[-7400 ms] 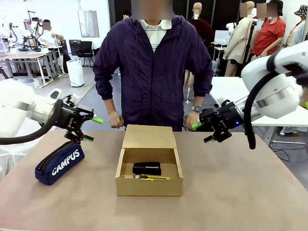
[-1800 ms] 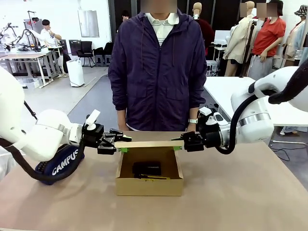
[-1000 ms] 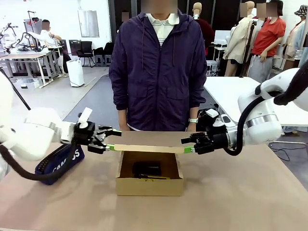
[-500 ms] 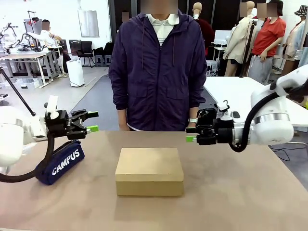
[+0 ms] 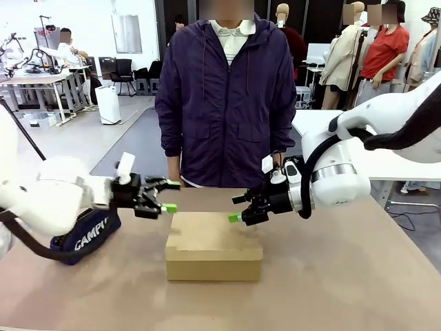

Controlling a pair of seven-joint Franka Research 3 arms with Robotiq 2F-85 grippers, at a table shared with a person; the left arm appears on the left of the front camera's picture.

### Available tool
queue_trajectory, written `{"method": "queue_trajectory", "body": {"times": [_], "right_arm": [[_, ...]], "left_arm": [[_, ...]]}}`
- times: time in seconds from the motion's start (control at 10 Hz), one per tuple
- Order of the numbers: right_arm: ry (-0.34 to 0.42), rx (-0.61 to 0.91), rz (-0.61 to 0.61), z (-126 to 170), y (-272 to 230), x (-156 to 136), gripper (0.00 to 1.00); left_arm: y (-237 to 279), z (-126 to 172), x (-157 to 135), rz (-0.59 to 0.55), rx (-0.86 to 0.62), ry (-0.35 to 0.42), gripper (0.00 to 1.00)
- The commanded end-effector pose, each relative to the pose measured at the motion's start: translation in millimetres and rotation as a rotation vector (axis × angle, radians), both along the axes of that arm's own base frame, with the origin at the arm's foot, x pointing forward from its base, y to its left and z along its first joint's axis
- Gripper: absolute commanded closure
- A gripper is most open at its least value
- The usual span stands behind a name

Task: Pack the items into the box.
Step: Close the Mailer Box.

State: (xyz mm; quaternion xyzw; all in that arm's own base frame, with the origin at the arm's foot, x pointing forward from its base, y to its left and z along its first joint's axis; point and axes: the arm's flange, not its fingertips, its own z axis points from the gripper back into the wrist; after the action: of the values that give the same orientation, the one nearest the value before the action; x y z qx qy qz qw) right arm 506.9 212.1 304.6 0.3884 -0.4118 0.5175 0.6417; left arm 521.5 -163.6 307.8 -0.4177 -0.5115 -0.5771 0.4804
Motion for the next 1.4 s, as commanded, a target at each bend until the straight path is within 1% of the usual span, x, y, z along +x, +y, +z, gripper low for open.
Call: {"method": "queue_trajectory", "body": {"times": [0.0, 0.1, 0.2, 0.3, 0.5, 0.6, 0.7, 0.8, 0.9, 1.0, 1.1, 1.2, 1.3], "right_arm": [[0.019, -0.065, -0.033, -4.6, -5.5, 10.7, 0.0], [0.028, -0.078, -0.047, -10.5, -2.6, 12.1, 0.0], [0.028, -0.135, -0.071, -16.4, 1.4, 13.3, 0.0], [0.025, -0.159, -0.062, -19.4, 4.5, 14.8, 0.0], [0.021, -0.153, -0.048, -17.1, 1.5, 17.7, 0.0], [0.021, -0.127, -0.04, -12.2, -3.3, 19.1, 0.0], [0.044, -0.001, -0.024, 3.1, -16.1, 18.9, 0.0], [0.095, 0.114, -0.039, 21.5, -32.1, 19.0, 0.0], [0.203, 0.184, -0.044, 39.0, -47.6, 18.9, 0.0], [0.342, 0.216, -0.083, 54.2, -66.2, 20.1, 0.0], [0.537, 0.223, -0.123, 68.4, -90.0, 18.2, 0.0], [0.715, 0.244, -0.086, 79.6, -115.4, 11.6, 0.0], [0.856, 0.226, -0.075, 89.2, -141.5, -1.1, 0.0]], "left_arm": [[-17.6, -24.2, 16.7, -0.093, 0.131, 0.025, 0.0], [-25.0, -32.0, 19.3, -0.105, 0.167, 0.063, 0.0], [-28.8, -37.9, 21.8, -0.113, 0.185, 0.095, 0.0], [-30.4, -41.0, 24.5, -0.104, 0.193, 0.115, 0.0], [-27.5, -40.9, 27.0, -0.093, 0.188, 0.122, 0.0], [-22.2, -30.8, 26.4, -0.072, 0.173, 0.101, 0.0], [-12.2, -11.2, 20.2, -0.059, 0.129, 0.074, 0.0], [-2.0, 11.4, 13.0, -0.05, 0.075, 0.071, 0.0], [9.4, 32.1, 5.9, -0.049, 0.036, 0.116, 0.0], [21.1, 49.0, 1.4, -0.054, 0.004, 0.201, 0.0], [34.4, 62.9, -2.2, -0.047, -0.027, 0.33, 0.0], [53.2, 72.1, -5.8, -0.046, -0.086, 0.518, 0.0], [79.0, 77.4, -10.6, -0.057, -0.14, 0.717, 0.0]]}}
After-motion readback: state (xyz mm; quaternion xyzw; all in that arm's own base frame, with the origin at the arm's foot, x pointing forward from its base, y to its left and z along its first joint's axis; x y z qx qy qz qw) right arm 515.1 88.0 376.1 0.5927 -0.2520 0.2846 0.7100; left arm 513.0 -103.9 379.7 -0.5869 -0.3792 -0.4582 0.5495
